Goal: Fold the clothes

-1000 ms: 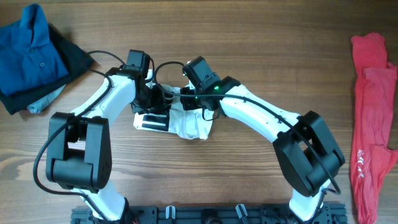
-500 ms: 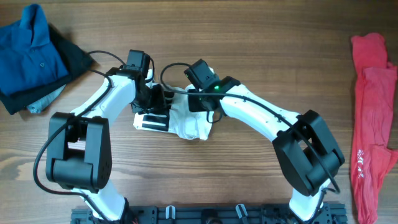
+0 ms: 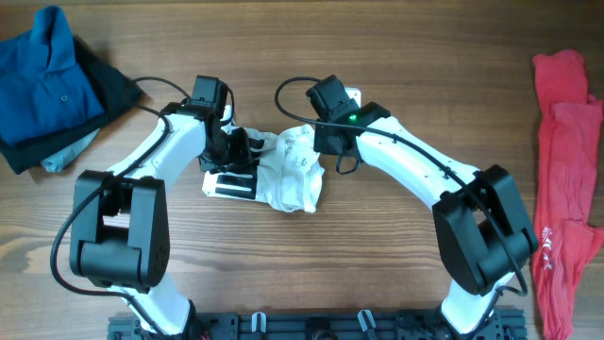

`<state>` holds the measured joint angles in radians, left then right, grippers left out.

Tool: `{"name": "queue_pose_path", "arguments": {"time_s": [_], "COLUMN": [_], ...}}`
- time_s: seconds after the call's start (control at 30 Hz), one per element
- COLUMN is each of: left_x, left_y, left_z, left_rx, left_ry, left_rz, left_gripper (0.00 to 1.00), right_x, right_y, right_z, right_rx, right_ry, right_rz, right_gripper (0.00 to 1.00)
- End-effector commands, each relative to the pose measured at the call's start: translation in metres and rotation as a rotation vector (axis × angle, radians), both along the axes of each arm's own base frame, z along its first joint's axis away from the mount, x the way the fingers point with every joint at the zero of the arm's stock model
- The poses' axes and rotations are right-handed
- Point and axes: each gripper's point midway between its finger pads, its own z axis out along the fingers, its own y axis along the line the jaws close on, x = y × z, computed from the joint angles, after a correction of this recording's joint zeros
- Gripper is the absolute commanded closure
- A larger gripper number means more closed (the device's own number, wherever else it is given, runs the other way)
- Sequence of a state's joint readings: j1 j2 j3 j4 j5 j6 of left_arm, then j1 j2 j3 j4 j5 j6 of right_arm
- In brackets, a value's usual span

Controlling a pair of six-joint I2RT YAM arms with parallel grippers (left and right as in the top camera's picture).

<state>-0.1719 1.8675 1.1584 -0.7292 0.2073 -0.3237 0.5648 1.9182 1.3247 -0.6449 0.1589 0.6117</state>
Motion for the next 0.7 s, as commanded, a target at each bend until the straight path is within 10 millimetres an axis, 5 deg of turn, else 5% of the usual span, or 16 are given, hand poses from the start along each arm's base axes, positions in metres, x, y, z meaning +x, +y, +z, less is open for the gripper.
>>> {"name": "queue_pose_path", "arguments": {"time_s": [0.0, 0.13, 0.33, 0.47, 0.67], "left_x": [-0.015, 0.011, 0.048, 0.05, 0.028], "left_y": [0.011, 0.014, 0.013, 0.012, 0.01], "left_z": [-0.006, 0.043, 0.1, 0.096, 0.076], "left_rx": [0.043, 0.022, -0.015, -0.017, 0.002], "left_ry": [0.057, -0.078, -0.32, -0.317, -0.195], "left_rz": [0.016, 0.027, 0.044, 0.044, 0.03], "left_gripper": [0.5, 0.47, 0.39, 0.38, 0.4], "right_x": [-0.011, -0.023, -0.042, -0.061, -0.098], "right_y": [-0.01, -0.017, 0.023, 0.045, 0.083], "right_z": [0.007, 0.027, 0.075, 0.081, 0.062], "right_rx": [-0.031, -0.031, 0.169, 0.229, 0.304], "right_ry": [0.026, 0.035, 0.01, 0.042, 0.169], "right_rz": [-0.015, -0.011, 0.223, 0.315, 0.427], "right_gripper": [0.77, 0.8, 0.8, 0.8, 0.82]}}
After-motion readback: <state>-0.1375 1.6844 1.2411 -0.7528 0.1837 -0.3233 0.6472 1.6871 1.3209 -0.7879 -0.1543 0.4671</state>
